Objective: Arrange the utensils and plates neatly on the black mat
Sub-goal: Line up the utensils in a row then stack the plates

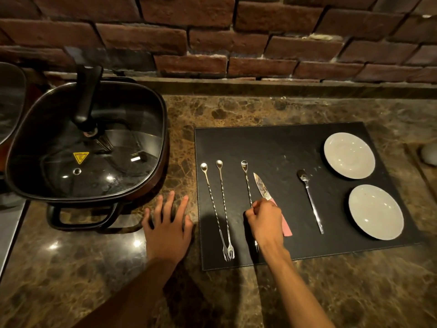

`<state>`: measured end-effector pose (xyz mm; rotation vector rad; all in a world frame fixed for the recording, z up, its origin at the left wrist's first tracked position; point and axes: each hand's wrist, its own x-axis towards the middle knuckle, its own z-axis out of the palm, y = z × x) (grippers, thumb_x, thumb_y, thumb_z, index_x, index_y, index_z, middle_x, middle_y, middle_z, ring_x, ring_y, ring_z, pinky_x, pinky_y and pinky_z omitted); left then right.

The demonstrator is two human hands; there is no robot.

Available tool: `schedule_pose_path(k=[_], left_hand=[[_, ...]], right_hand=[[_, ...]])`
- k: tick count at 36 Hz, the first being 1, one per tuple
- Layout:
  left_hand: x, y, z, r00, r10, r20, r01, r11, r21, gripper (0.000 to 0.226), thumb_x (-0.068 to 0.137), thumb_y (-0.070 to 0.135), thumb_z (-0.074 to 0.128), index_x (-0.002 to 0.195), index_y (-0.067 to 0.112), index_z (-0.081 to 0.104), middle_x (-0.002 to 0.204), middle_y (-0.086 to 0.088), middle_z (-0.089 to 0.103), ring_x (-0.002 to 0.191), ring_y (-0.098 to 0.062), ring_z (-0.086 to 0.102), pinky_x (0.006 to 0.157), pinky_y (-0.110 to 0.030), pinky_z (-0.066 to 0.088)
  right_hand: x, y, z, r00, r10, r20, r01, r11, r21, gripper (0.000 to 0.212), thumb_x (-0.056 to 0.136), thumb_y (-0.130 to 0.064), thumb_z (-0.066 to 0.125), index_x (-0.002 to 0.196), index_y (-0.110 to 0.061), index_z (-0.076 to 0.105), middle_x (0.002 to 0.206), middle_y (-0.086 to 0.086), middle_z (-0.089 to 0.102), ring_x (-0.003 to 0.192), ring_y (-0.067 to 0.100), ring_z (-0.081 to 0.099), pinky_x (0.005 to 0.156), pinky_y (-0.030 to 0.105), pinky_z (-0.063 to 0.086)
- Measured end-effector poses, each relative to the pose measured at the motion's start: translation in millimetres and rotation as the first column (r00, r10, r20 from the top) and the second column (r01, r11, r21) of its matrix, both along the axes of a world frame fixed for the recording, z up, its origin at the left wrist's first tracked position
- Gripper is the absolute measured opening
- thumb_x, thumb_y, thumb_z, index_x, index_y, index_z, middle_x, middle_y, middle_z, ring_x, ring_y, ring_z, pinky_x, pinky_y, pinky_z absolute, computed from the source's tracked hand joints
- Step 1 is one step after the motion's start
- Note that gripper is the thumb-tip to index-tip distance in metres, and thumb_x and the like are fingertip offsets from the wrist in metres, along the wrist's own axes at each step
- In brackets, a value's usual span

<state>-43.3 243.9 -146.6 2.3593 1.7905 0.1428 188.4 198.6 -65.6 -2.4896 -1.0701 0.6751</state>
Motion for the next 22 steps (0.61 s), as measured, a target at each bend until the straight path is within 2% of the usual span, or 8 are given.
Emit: schedule_pose_path(k=[5,9,13,17,22], left_hand=[[-0.3,0.5,-0.3,1.0,-0.001,-0.01,0.001,1.0,-0.003,0.057,0.1,0.046,0.028,0.157,0.04,0.033,0.168,-0.001,0.029,0.156,-0.027,0.025,0.117,-0.059,0.022],[0.1,0.5,-0.8,1.0,-0.002,-0.018,0.002,1.0,-0.009,0.057,0.1,0.047,0.026,0.157,0.04,0.032,0.169,-0.001,0.028,0.156,-0.027,0.024,0.117,-0.06,0.021],[-0.3,0.8,-2.4,1.0,-0.001,-0.019,0.001,1.0,-0.007,0.057,0.101,0.047,0.026,0.157,0.041,0.031,0.168,-0.001,0.028,0.156,-0.027,0.023,0.117,-0.059,0.02],[-0.8,1.0,-4.4,1.0,-0.002,-0.023,0.002,1.0,-0.009,0.056,0.102,0.049,0.024,0.158,0.042,0.028,0.169,0.0,0.026,0.156,-0.026,0.022,0.118,-0.059,0.018],[-1.7,1.4,-6.2,1.0,-0.007,-0.023,0.007,1.0,-0.01,0.056,0.102,0.049,0.022,0.158,0.042,0.027,0.169,0.0,0.026,0.156,-0.027,0.022,0.118,-0.059,0.018]], right_hand=[[-5.6,-0.7,-1.2,1.0,0.012,-0.002,-0.012,1.0,-0.011,0.006,0.086,-0.012,0.061,0.084,-0.008,0.064,0.077,0.009,0.068,0.075,0.024,0.064,0.064,0.027,0.042],[-6.6,0.4,-1.5,1.0,0.01,0.016,-0.009,1.0,-0.019,0.008,0.086,-0.013,0.061,0.083,-0.007,0.064,0.077,0.009,0.067,0.074,0.025,0.063,0.064,0.029,0.042],[-5.5,2.1,0.0,0.999,-0.037,0.033,0.038,0.999,-0.019,0.02,0.085,-0.015,0.059,0.066,-0.009,0.059,0.065,0.007,0.062,0.066,0.027,0.059,0.06,0.029,0.039],[-9.6,8.2,3.1,0.996,-0.036,0.077,0.031,0.998,0.06,0.013,0.086,-0.02,0.059,0.077,-0.011,0.063,0.076,0.004,0.063,0.068,0.021,0.054,0.064,0.028,0.039],[-33.1,24.9,1.1,0.994,0.102,-0.023,-0.101,0.993,0.064,0.013,0.09,-0.021,0.056,0.092,-0.011,0.064,0.098,0.006,0.064,0.091,0.025,0.061,0.08,0.033,0.045]])
